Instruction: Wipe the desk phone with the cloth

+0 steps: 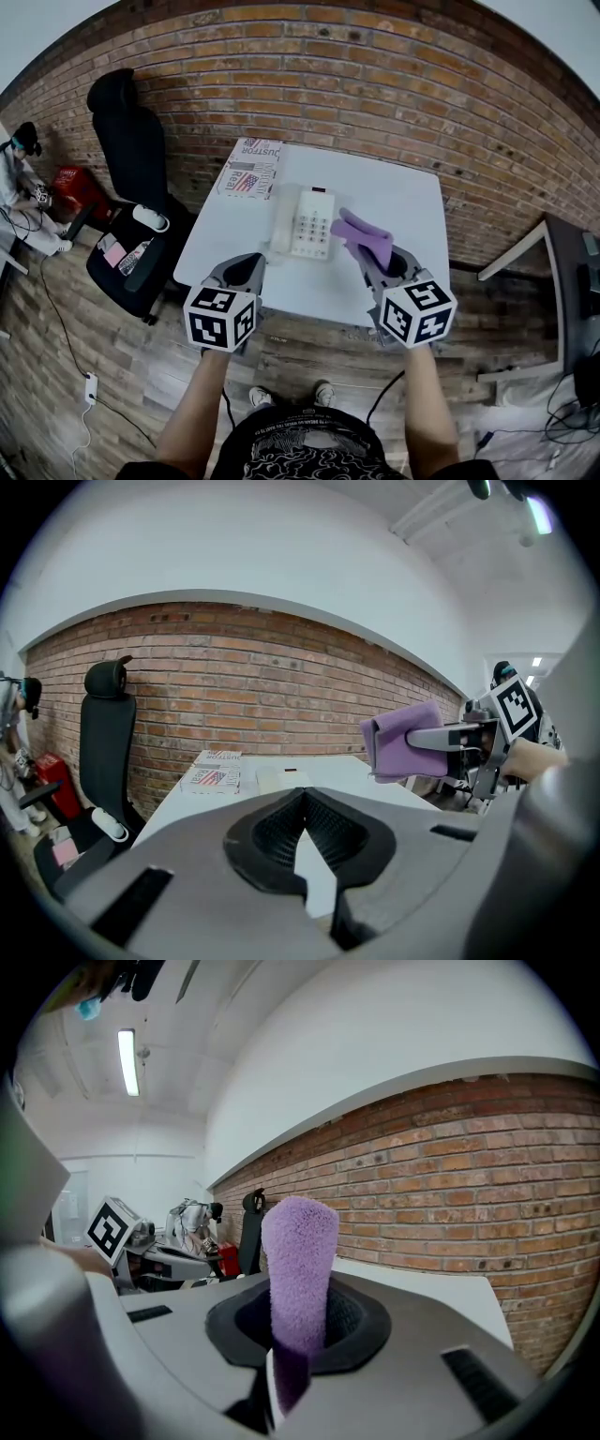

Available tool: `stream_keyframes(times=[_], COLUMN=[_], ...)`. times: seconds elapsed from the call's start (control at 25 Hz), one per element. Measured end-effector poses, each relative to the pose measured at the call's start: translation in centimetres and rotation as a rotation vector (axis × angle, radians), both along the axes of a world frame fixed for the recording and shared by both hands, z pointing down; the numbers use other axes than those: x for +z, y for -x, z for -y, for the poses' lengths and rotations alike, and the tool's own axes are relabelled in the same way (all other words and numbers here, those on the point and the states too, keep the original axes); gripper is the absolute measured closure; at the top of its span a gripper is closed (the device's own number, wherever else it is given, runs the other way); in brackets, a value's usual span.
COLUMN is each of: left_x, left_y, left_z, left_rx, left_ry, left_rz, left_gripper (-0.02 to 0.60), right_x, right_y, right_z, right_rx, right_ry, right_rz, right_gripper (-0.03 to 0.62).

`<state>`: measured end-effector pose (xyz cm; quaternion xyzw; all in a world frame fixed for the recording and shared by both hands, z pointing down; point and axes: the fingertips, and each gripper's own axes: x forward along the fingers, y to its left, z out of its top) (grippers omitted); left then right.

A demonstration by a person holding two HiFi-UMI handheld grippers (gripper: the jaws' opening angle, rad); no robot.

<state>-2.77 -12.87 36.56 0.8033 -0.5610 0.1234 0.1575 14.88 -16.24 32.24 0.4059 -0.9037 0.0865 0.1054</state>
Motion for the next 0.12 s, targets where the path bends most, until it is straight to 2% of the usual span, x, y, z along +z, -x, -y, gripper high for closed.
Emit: stream_keyframes(times=[0.12], left_x=[-0.04], left_y=[-0.07], left_z=[-0.05], left_rx=[-0.003], left_ry=[0.0], left_rz=[-0.001], left_gripper=[0.575], right_x=[-0.12], right_y=[-0.08], right_z=[-0.05], right_rx=[-0.002], right_ry=[-0.002], right_rz=[0.001], right_gripper=[0.551])
